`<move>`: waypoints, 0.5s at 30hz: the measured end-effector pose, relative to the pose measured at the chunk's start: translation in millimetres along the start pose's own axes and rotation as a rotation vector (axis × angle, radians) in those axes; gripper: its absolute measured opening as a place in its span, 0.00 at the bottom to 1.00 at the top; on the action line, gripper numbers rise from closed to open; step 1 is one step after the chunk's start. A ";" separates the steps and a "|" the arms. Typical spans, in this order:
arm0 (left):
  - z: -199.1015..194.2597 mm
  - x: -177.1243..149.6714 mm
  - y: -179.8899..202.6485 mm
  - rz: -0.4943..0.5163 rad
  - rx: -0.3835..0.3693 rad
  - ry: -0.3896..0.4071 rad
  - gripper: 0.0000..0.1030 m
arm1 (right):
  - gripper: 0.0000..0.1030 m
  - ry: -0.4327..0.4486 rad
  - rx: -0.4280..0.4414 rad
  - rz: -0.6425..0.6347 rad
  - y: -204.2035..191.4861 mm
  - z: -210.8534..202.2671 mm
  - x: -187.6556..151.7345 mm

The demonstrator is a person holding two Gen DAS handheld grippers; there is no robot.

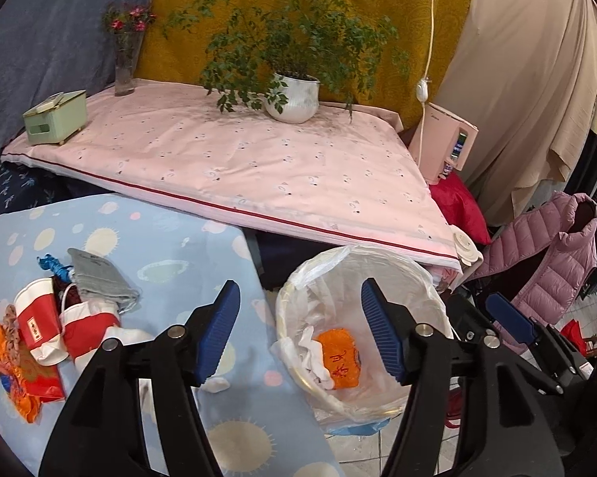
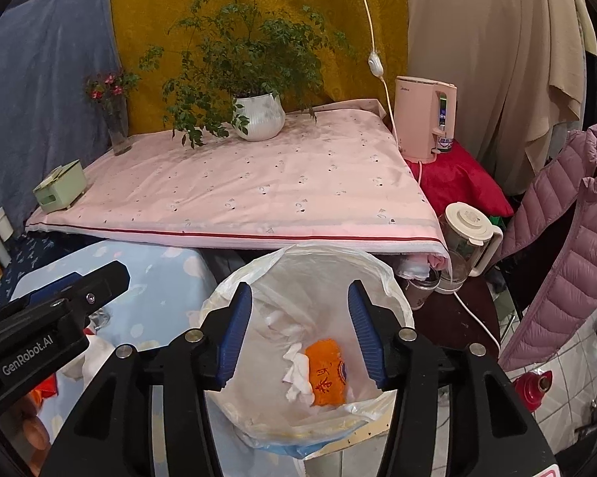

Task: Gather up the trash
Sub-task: 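Carry both items over the trash bin and open both grippers, then move both grippers back over the trash pile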

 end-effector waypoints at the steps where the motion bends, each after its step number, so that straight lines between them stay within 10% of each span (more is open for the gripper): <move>1: -3.0 -0.5 -3.6 -0.003 0.007 0.005 0.60 | 0.49 0.003 0.004 -0.002 -2.2 -2.4 0.1; 15: -39.1 -16.5 -68.8 -0.077 0.135 0.035 0.69 | 0.59 0.000 0.075 -0.068 -60.0 -22.7 -15.6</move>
Point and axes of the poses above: each gripper's, at about its wrist camera, not at the fingertips, and z roughly the way its jaws point, y to its right, x to its top, the point moved 4 cm from there along z, roughly the way its jaws point, and after that the axes turned 2 degrees about z, right-handed, at the moved point
